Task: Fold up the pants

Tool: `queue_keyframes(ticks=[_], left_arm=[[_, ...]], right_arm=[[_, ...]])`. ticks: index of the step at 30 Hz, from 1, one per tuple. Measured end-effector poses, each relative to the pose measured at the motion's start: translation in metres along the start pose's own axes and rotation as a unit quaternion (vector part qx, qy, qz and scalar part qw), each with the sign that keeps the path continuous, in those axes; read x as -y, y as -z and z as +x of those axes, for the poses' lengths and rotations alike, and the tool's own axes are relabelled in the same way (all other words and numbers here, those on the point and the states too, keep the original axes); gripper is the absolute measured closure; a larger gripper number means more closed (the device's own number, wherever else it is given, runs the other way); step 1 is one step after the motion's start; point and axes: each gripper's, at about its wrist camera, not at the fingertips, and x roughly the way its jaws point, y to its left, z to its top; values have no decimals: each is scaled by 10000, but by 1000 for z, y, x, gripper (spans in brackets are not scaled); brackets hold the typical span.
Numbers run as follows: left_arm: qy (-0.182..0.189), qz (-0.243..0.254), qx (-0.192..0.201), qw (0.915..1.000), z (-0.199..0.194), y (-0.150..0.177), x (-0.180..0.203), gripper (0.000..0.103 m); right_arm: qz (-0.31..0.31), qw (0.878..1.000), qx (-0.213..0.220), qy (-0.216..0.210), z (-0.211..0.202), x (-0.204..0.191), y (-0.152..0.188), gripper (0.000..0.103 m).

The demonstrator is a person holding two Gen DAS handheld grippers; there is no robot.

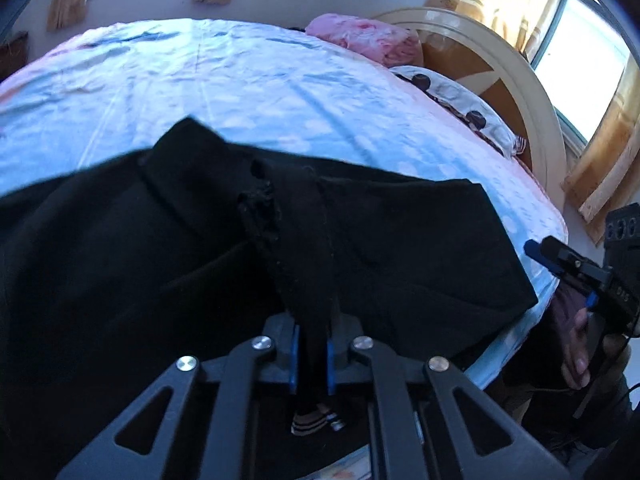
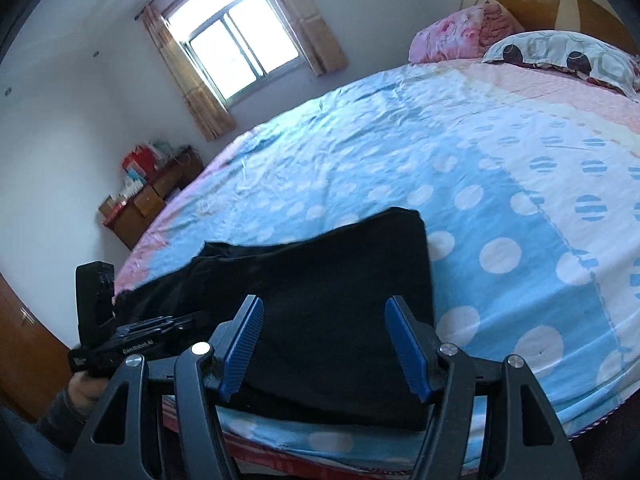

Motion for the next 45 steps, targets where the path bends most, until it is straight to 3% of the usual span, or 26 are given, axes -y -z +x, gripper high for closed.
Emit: queue_keyframes(ticks=[8, 12, 14, 16, 19, 21, 23, 27, 28, 29, 31, 35, 38, 41, 44, 45], left_arm=[[-28, 169, 73, 9998, 4, 3, 3, 86], [-179, 318, 102, 9993, -3, 3, 7, 79], [-354, 428, 201, 9983, -7, 3, 9, 62], [-535, 461, 227, 9972, -7, 3, 7, 55], [-603, 437, 209, 9970, -6, 4, 4, 55], [-610, 479, 212, 9968, -6, 5, 3, 55], [-611, 531, 213, 9965, -6, 5, 2, 55], [-669, 544, 276, 9959, -22, 2, -2, 54], [-738, 587, 347, 9949, -28, 2, -1, 46], [-855, 633, 444, 9933, -36, 3, -3, 32], [-1099, 670, 638, 9896, -52, 6, -12, 26], [-1454, 448, 584, 9866, -63, 12, -39, 26], [-1354, 148, 570, 9890, -68, 17, -55, 26], [-1396, 251, 613, 9880, -70, 19, -50, 26], [-1600, 447, 580, 9844, -70, 19, -42, 26], [-1632, 430, 561, 9841, -72, 18, -44, 26]], right_arm=[[66, 9956, -840, 403, 39, 13, -3, 38], [0, 9964, -711, 454, 34, 8, -18, 38], [-53, 9982, -473, 365, 30, 4, -33, 38], [-98, 9989, -392, 254, 33, -1, -43, 38], [-235, 9989, -373, 161, 56, 2, -55, 38], [-159, 9966, -735, 344, 80, 10, -56, 38], [19, 9957, -891, 248, 96, 21, -54, 38], [-10, 9965, -794, 243, 80, 17, -57, 38], [10, 9969, -732, 301, 73, 16, -57, 38], [-12, 9973, -659, 314, 64, 13, -56, 38], [-97, 9979, -607, 222, 52, 3, -49, 38], [-343, 9966, -743, -137, 51, -24, -30, 37], [-642, 9918, -993, -479, 66, -52, -15, 37], [-1054, 9846, -1218, -681, 89, -84, 2, 37], [-1496, 9727, -1722, -427, 117, -101, 22, 37], [-1783, 9697, -1648, -265, 119, -107, 27, 37]])
